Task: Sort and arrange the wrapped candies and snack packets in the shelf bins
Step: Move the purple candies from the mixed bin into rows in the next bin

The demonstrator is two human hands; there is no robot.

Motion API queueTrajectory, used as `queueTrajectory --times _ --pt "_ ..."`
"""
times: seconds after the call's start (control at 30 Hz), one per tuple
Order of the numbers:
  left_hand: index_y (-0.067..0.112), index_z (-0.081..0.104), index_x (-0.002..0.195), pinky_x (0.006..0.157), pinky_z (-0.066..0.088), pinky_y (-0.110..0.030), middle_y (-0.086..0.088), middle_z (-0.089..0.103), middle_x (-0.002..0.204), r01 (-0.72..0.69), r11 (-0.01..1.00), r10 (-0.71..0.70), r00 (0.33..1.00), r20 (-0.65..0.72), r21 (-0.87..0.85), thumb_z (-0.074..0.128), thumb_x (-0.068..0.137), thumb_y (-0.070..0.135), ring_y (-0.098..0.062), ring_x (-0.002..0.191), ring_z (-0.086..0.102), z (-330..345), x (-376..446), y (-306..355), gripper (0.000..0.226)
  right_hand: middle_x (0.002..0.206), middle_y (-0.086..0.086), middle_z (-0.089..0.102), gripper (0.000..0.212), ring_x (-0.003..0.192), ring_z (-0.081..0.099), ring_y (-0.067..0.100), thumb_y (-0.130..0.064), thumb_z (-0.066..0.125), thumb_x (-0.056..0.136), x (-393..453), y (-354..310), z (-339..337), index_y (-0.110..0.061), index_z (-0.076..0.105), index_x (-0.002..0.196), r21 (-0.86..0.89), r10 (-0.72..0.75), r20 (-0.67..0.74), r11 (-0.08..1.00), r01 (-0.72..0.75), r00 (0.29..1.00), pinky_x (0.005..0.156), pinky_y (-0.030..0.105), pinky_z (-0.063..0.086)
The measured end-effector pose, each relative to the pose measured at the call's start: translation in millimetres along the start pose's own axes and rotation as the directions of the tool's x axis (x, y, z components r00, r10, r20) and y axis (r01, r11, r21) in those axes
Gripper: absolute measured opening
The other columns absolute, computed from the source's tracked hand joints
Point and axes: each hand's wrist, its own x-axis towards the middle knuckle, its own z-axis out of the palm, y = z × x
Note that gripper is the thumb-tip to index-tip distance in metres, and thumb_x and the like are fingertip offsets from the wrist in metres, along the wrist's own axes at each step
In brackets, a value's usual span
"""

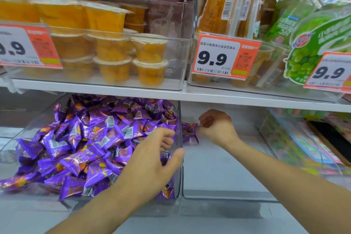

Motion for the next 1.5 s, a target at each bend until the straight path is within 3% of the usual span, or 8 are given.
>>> queueTrajectory --times 0.1,0.33,0.47,0.6,0.93,1.2,1.4,1.5 --pt "0.034 0.055 0.118 0.089 0.037 -0.006 0.024 0.053 0.108 -0.11 0.972 0.102 0.994 0.051 0.21 0.067 0.086 0.036 0.006 0.105 0.048 -28.6 3.0 -12.1 0.034 0.068 -0.002 0.068 0.019 0.06 0.06 0.01 -0.006 0.081 0.076 -51.3 -37.4 -15.4 -0.019 0.067 0.074 0.127 -0.218 0.058 0.97 0.209 0.974 0.059 0.018 0.05" --pt "0.026 0.062 0.127 0.104 0.038 -0.039 0.009 0.051 0.13 -0.233 0.822 0.095 0.956 0.279 0.519 0.064 0.076 0.056 -0.013 0.124 0.034 -55.6 1.0 -25.6 0.059 0.08 -0.017 0.066 0.017 0.075 0.058 -0.003 -0.026 0.084 0.077 -100.0 -76.9 -15.8 -0.024 0.072 0.089 0.081 -0.53 0.303 0.843 0.532 0.792 0.068 0.008 0.041" --pt "0.036 0.056 0.135 0.101 0.027 -0.032 0.023 0.046 0.136 -0.221 0.836 -0.02 0.902 0.432 0.501 0.064 0.075 0.064 -0.009 0.125 0.023 -62.7 0.2 -27.5 0.067 0.106 -0.016 0.064 0.051 0.103 0.048 0.007 -0.055 0.08 0.071 -94.3 -78.4 -8.6 -0.031 0.069 0.115 -0.221 -0.482 0.574 0.687 0.692 0.662 0.089 0.023 0.043" --pt "0.036 0.061 0.128 0.104 0.029 -0.035 0.027 0.051 0.126 -0.199 0.887 -0.003 0.9 0.436 0.417 0.078 0.075 0.052 -0.008 0.12 0.025 -58.2 -1.5 -27.9 0.058 0.11 -0.007 0.063 0.065 0.109 0.042 0.013 -0.062 0.073 0.07 -89.3 -83.0 -2.7 -0.03 0.062 0.126 -0.346 -0.361 0.67 0.621 0.703 0.648 0.094 0.039 0.046" --pt "0.041 0.066 0.111 0.093 0.03 -0.019 0.022 0.058 0.09 -0.065 0.97 0.001 0.964 0.266 0.233 0.091 0.055 0.048 0.005 0.104 0.04 -60.4 1.4 -18.2 0.062 0.098 -0.019 0.065 0.036 0.095 0.062 0.002 -0.032 0.089 0.061 -89.0 -83.3 -17.9 -0.033 0.075 0.094 -0.073 -0.462 0.538 0.807 0.586 0.705 0.087 0.027 0.049" --pt "0.036 0.065 0.096 0.079 0.044 -0.009 0.013 0.067 0.09 -0.027 0.999 0.029 0.995 0.094 -0.025 0.081 0.079 0.02 -0.001 0.089 0.063 -59.6 -0.1 -6.1 0.029 0.107 -0.002 0.072 0.038 0.085 0.07 0.018 0.012 0.083 0.065 -96.4 -60.7 -16.2 -0.015 0.078 0.091 0.439 -0.411 0.234 0.853 0.282 0.881 0.077 0.026 0.055" --pt "0.023 0.065 0.108 0.084 0.058 -0.049 -0.009 0.075 0.093 0.165 0.89 -0.177 0.984 0.011 -0.426 0.068 0.089 0.016 -0.026 0.089 0.072 -56.4 1.3 10.3 0.02 0.103 0.003 0.076 0.043 0.088 0.062 0.022 0.02 0.081 0.06 -102.9 -60.0 -12.3 -0.015 0.079 0.085 0.675 -0.17 0.216 0.737 -0.021 0.961 0.072 0.036 0.058" --pt "0.013 0.065 0.113 0.08 0.06 -0.047 -0.01 0.076 0.094 0.293 0.751 -0.299 0.95 0.09 -0.591 0.068 0.088 0.014 -0.031 0.086 0.073 -52.3 2.4 14.4 0.025 0.092 0.007 0.076 0.052 0.081 0.066 0.02 0.02 0.083 0.051 -103.2 -62.0 -16.9 -0.011 0.076 0.092 0.78 -0.124 0.196 0.621 -0.078 0.973 0.066 0.029 0.056"
